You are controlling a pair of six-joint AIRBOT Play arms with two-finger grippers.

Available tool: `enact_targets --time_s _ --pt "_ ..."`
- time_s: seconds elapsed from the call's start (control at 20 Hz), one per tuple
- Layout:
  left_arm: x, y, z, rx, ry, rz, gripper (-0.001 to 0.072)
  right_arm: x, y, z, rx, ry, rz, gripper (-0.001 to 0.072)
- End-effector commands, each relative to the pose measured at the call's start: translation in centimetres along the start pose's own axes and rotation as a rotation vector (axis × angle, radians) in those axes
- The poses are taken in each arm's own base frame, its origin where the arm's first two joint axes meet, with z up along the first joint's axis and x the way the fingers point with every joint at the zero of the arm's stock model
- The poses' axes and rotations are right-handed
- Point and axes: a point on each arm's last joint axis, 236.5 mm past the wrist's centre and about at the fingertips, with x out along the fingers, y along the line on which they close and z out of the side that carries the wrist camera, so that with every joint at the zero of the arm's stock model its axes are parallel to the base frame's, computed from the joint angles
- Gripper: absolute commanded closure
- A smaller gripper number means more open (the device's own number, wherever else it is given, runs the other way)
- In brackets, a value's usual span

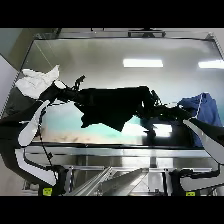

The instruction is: Fold the shirts.

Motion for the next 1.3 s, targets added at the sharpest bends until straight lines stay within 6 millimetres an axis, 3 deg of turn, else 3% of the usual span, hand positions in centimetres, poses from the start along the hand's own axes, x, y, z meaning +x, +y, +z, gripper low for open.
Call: enact_targets --time_s 0.0,0.05,0.15,0.25,0.4,0.55,0.6,0.7,0.85,0.95,1.05,1.15,1.25 --pt "-0.7 -0.4 -0.1 0.004 0.000 -0.004 0.0693 -0.5 3.8 0.1 -0.039 -0.005 0.150 0.0694" --pt "-1.8 -1.5 0.4 0.008 -0.029 -0.027 0.0693 -1.3 5.1 0.4 -0.062 0.000 0.188 0.0693" --pt "-5.8 -5.0 2.2 0.035 -0.140 -0.123 0.0692 -4.8 9.2 1.8 -0.136 -0.015 0.300 0.0694" --pt "-12.4 -10.1 3.8 0.114 -0.274 -0.264 0.0692 -11.0 14.8 3.9 -0.275 -0.091 0.407 0.0694" --pt "-24.3 -18.5 3.5 0.304 -0.471 -0.417 0.0692 -23.4 24.7 5.1 -0.531 -0.324 0.503 0.0695" --pt "-34.6 -26.1 -0.1 0.510 -0.664 -0.464 0.0692 -34.8 33.6 0.9 -0.821 -0.570 0.522 0.0695" --pt "-37.0 -28.3 -1.7 0.565 -0.711 -0.463 0.0692 -37.8 36.1 -1.5 -0.923 -0.645 0.509 0.0695" --pt "-40.3 -32.6 -5.4 0.671 -0.783 -0.437 0.0691 -41.5 39.7 -6.5 -1.073 -0.752 0.478 0.0695" --pt "-42.5 -37.8 -10.3 0.818 -0.867 -0.369 0.0691 -43.4 42.6 -12.3 -1.216 -0.845 0.455 0.0695" --pt "-43.4 -39.8 -12.1 0.872 -0.928 -0.337 0.0691 -43.1 42.3 -13.0 -1.229 -0.847 0.410 0.0695" --pt "-43.5 -39.5 -12.0 0.868 -0.952 -0.281 0.0690 -42.3 40.7 -11.1 -1.163 -0.823 0.335 0.0695" --pt "-42.7 -36.7 -9.6 0.783 -0.917 -0.225 0.0690 -41.1 38.8 -8.7 -1.097 -0.772 0.318 0.0695" --pt "-40.5 -34.1 -6.4 0.701 -0.827 -0.279 0.0690 -39.3 36.2 -5.5 -0.999 -0.704 0.319 0.0695"
